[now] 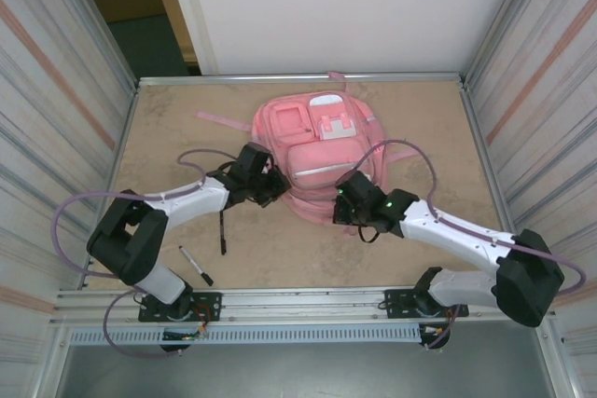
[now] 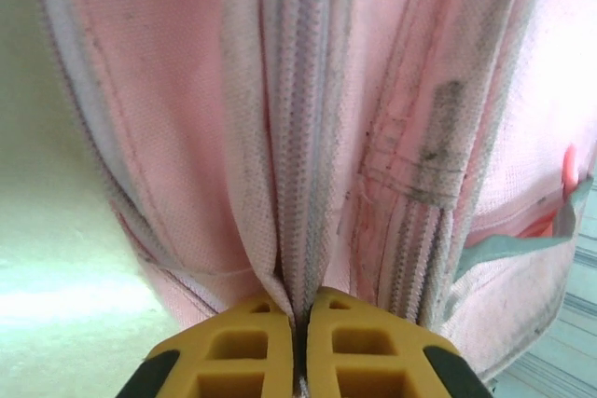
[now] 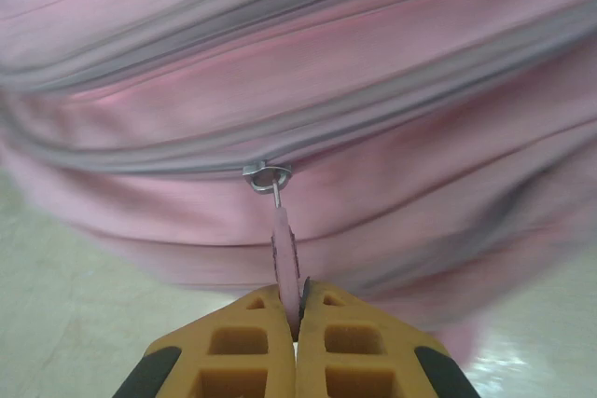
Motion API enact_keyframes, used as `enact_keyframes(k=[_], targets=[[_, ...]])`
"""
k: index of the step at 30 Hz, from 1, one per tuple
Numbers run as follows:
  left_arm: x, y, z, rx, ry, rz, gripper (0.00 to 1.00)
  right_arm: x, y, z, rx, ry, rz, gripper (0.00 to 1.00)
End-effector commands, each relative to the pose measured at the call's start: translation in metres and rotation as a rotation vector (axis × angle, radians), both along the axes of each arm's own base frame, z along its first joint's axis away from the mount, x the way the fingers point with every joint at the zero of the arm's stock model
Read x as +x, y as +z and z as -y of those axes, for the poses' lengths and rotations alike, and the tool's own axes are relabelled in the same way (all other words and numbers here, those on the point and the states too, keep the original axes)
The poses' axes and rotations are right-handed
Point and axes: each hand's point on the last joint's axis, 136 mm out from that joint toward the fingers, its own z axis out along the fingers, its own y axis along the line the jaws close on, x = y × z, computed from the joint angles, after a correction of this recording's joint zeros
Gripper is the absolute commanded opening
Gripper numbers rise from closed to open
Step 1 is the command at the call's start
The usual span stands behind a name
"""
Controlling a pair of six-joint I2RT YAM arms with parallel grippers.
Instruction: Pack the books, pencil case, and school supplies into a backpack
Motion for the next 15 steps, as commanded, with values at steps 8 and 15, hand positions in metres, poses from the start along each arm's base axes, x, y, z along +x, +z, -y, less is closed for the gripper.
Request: enact_keyframes(k=[8, 15], targets=[[0.046, 0.014, -0.047, -0.036, -0.076, 0.004, 0.01, -0.02, -0.033, 0.087, -0.18, -0.159, -0.117, 0.0], [0.072, 0.025, -0.074, -0.04, 0.024, 0.024, 0.36, -0.015, -0.024, 0.023, 0.024, 0.014, -0.073, 0.0]])
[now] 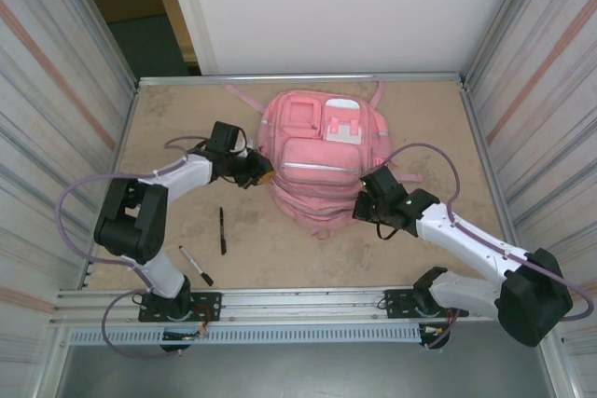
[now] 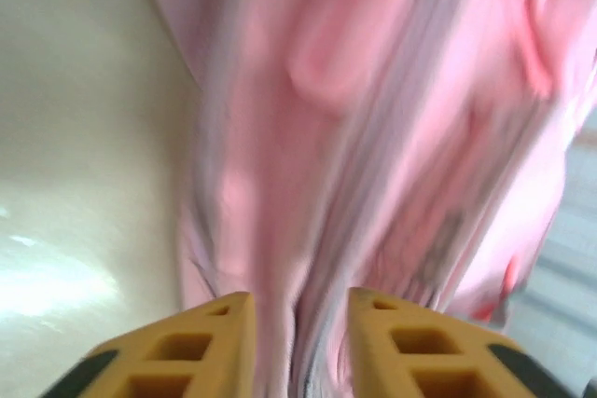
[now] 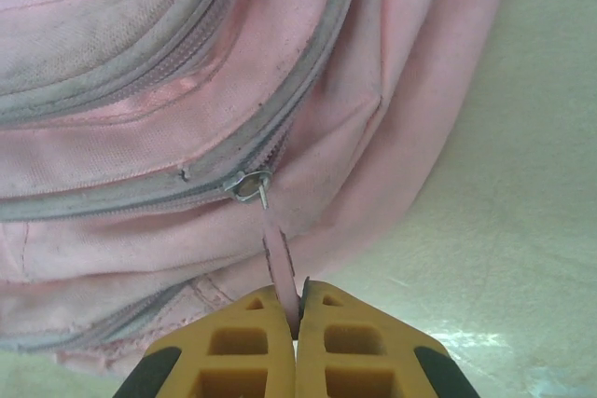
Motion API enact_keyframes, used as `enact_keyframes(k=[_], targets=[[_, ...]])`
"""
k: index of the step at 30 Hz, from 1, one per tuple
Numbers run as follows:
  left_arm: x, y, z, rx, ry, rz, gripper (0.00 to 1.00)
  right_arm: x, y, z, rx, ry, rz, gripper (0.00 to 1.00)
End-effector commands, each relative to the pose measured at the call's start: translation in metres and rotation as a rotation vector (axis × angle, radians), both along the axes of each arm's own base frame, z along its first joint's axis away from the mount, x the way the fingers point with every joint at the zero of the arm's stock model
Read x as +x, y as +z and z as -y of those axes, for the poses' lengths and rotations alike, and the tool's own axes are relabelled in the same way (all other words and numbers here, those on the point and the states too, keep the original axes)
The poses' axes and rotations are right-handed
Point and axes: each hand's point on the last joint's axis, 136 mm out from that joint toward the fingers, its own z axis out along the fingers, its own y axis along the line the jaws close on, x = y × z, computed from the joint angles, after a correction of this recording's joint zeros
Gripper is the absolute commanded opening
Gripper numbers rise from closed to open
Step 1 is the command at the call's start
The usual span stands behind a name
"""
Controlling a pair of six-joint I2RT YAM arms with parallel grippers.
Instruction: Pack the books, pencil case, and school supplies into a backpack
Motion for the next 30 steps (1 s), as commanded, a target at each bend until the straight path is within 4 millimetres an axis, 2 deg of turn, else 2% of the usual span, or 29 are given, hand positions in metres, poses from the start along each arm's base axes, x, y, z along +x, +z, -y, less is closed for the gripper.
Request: enact_keyframes(k=[1, 3, 6, 8, 12, 14, 16, 18, 21, 24, 25, 27, 30], targets=[[0.013, 0.023, -0.015, 0.055, 0.043, 0.083, 0.41, -0.013, -0.005, -0.023, 0.046, 0.093, -0.022, 0.0], [0.0, 0.027, -0.017, 0.111, 0.054, 0.101, 0.48, -0.012, 0.002, -0.043, 0.071, 0.14, -0.008, 0.0], [-0.027, 0.03, -0.013, 0.186, 0.065, 0.121, 0.54, -0.011, 0.013, -0.073, 0.095, 0.211, 0.019, 0.0], [-0.045, 0.03, -0.007, 0.21, 0.085, 0.126, 0.56, -0.01, 0.016, -0.094, 0.125, 0.262, 0.04, 0.0], [-0.065, 0.031, 0.018, 0.235, 0.114, 0.159, 0.58, -0.012, 0.018, -0.125, 0.153, 0.33, 0.05, 0.0], [-0.071, 0.027, 0.025, 0.279, 0.152, 0.171, 0.63, -0.014, 0.017, -0.141, 0.171, 0.371, 0.066, 0.0], [-0.075, 0.014, 0.026, 0.27, 0.244, 0.117, 0.66, -0.019, 0.016, -0.154, 0.182, 0.413, 0.066, 0.0], [-0.069, 0.006, 0.031, 0.229, 0.297, 0.117, 0.66, -0.022, 0.015, -0.161, 0.177, 0.43, 0.066, 0.0], [-0.059, -0.007, 0.027, 0.292, 0.338, 0.137, 0.65, -0.025, 0.011, -0.166, 0.189, 0.424, 0.065, 0.0], [-0.055, -0.025, 0.021, 0.333, 0.34, 0.11, 0.56, -0.028, 0.006, -0.159, 0.156, 0.402, 0.043, 0.0], [-0.054, -0.031, 0.021, 0.321, 0.323, 0.09, 0.49, -0.029, 0.005, -0.154, 0.137, 0.394, 0.041, 0.0], [-0.052, -0.039, 0.018, 0.288, 0.302, 0.067, 0.28, -0.031, -0.001, -0.142, 0.098, 0.379, 0.039, 0.0], [-0.051, -0.039, -0.007, 0.308, 0.321, 0.06, 0.07, -0.029, -0.008, -0.11, -0.014, 0.336, 0.034, 0.0]])
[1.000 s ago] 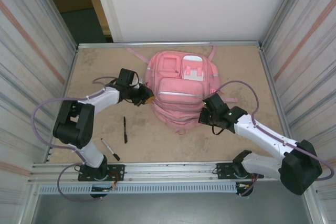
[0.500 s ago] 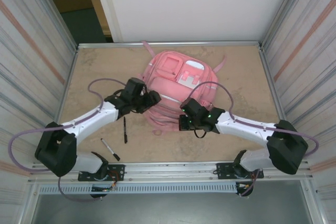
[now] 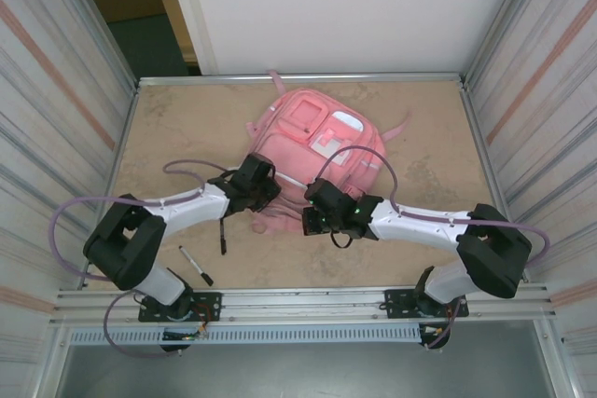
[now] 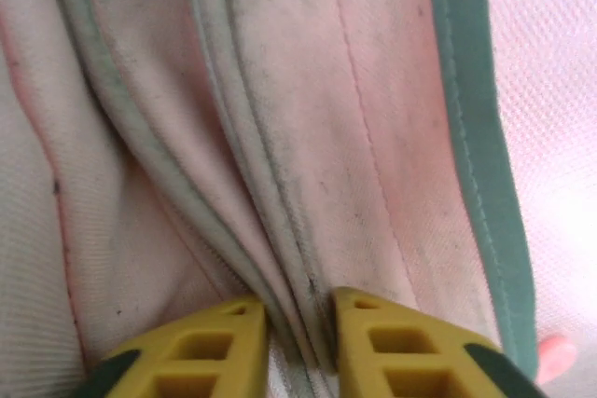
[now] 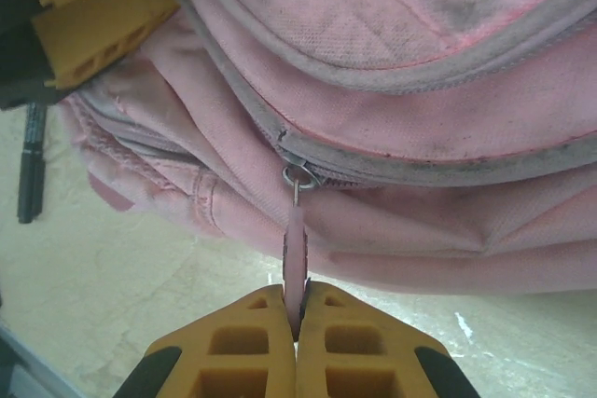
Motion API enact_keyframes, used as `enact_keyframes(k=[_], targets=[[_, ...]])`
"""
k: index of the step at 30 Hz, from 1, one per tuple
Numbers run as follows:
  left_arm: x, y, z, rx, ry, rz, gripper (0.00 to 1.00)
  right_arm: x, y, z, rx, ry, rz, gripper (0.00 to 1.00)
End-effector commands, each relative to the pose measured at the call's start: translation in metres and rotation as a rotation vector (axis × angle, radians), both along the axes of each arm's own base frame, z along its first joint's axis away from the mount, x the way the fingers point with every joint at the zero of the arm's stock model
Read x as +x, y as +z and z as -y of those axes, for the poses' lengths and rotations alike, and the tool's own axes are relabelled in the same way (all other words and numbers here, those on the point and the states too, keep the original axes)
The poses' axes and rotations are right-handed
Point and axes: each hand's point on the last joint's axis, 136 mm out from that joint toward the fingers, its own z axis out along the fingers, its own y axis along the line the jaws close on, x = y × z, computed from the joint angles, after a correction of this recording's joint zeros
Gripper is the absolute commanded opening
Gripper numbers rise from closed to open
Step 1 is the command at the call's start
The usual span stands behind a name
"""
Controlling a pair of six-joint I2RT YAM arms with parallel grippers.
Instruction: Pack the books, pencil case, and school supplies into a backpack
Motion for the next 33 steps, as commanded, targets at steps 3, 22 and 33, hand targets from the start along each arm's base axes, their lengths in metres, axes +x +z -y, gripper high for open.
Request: enact_keyframes(k=[3, 22, 33], targets=[[0.01, 0.0, -0.054, 0.086, 0.032, 0.012, 0.0, -0.003, -0.009, 0.066, -0.184, -0.094, 0.005, 0.0], [0.015, 0.025, -0.088, -0.037, -0.113, -0.024, 0.0, 0.055, -0.032, 0.158, -0.338, -0.357, -0.02, 0.0], [0.003, 0.056, -0.081, -0.065, -0.197, 0.029, 0.37, 0.059, -0.016, 0.151, -0.297, -0.313, -0.039, 0.37]])
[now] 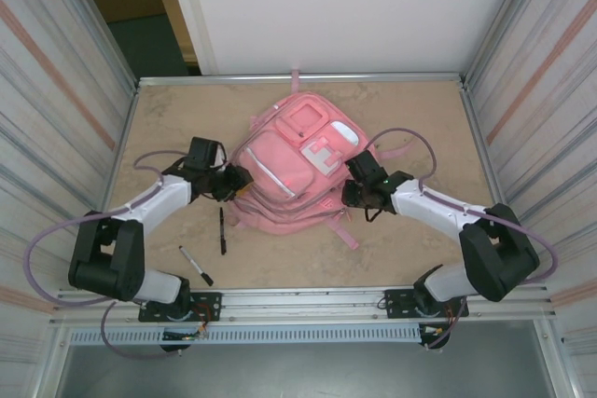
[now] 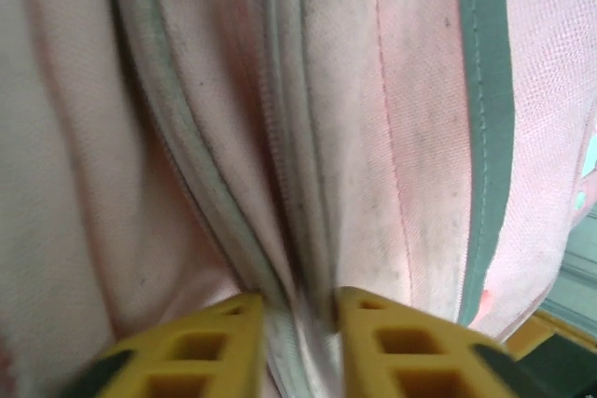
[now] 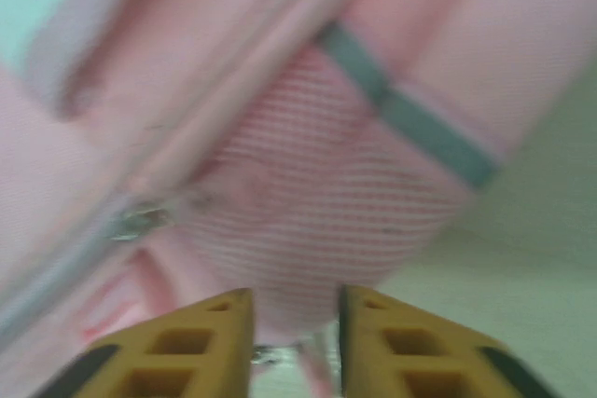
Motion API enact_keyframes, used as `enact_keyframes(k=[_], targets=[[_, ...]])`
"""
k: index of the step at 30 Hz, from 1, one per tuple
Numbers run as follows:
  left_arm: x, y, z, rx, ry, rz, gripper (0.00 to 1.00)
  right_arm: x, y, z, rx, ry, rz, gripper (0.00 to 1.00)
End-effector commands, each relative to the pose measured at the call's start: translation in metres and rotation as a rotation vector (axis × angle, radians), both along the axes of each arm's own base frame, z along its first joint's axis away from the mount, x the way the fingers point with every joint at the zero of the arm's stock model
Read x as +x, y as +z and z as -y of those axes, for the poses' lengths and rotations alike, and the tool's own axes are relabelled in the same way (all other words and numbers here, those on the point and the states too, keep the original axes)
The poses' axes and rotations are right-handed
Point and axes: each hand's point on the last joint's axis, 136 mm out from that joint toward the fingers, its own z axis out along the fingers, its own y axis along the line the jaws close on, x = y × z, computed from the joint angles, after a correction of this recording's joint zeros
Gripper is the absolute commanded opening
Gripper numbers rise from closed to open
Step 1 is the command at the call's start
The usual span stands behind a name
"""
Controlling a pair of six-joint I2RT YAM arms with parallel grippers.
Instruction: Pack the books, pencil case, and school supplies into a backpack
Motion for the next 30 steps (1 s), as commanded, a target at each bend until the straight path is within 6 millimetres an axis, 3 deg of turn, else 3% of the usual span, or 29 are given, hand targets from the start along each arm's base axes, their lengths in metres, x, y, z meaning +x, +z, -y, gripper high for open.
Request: enact_keyframes(k=[1, 7, 12, 14, 16, 18, 22, 24, 30], targets=[[0.0, 0.034, -0.013, 0.059, 0.004, 0.093, 0.39, -0.02, 0.005, 0.022, -0.074, -0.011, -0.027, 0.39], [-0.004, 0.074, -0.009, 0.151, -0.063, 0.187, 0.47, -0.034, 0.037, 0.042, -0.069, -0.05, 0.101, 0.51], [0.003, 0.07, -0.016, 0.219, -0.029, 0.207, 0.49, -0.045, 0.065, 0.074, -0.088, -0.161, 0.217, 0.59], [0.006, 0.075, -0.019, 0.261, -0.049, 0.226, 0.49, -0.05, 0.067, 0.079, -0.064, -0.16, 0.253, 0.69], [0.006, 0.081, -0.03, 0.323, -0.035, 0.246, 0.51, -0.061, 0.067, 0.095, -0.036, -0.254, 0.264, 0.99], [0.001, 0.082, -0.041, 0.377, -0.021, 0.253, 0.53, -0.069, 0.064, 0.107, -0.008, -0.305, 0.271, 0.99], [-0.025, 0.068, -0.062, 0.498, -0.081, 0.169, 0.56, -0.081, 0.068, 0.107, 0.118, -0.303, 0.257, 0.99], [-0.037, 0.063, -0.067, 0.504, -0.122, 0.124, 0.57, -0.086, 0.066, 0.097, 0.172, -0.264, 0.23, 0.99], [-0.049, 0.056, -0.025, 0.298, -0.314, 0.099, 0.55, -0.088, 0.06, 0.037, 0.297, 0.0, 0.097, 0.99]])
